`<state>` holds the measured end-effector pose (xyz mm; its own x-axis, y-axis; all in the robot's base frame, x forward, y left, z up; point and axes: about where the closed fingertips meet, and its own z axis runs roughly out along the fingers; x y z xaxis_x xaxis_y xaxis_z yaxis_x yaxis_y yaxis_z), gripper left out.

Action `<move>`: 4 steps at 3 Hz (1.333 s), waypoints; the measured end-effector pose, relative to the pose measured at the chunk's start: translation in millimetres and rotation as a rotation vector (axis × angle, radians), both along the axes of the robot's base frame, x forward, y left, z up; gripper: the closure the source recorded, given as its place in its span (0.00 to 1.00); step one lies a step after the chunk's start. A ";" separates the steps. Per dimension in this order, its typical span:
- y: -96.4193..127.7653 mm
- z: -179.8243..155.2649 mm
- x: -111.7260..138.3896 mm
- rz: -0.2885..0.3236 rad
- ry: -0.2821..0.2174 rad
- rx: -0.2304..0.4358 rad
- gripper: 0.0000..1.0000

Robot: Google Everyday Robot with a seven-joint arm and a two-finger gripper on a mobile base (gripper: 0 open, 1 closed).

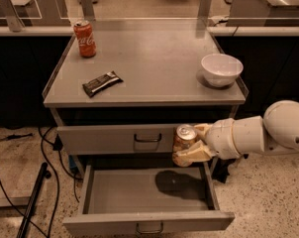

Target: Place orange can into middle drawer

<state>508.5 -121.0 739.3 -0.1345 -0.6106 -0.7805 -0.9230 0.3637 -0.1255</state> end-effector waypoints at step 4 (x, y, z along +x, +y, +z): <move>7.8 -181.8 -1.2 0.052 -0.025 0.065 1.00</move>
Offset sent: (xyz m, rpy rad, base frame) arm 0.0045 -0.0019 -0.1733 0.0746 -0.0703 0.0110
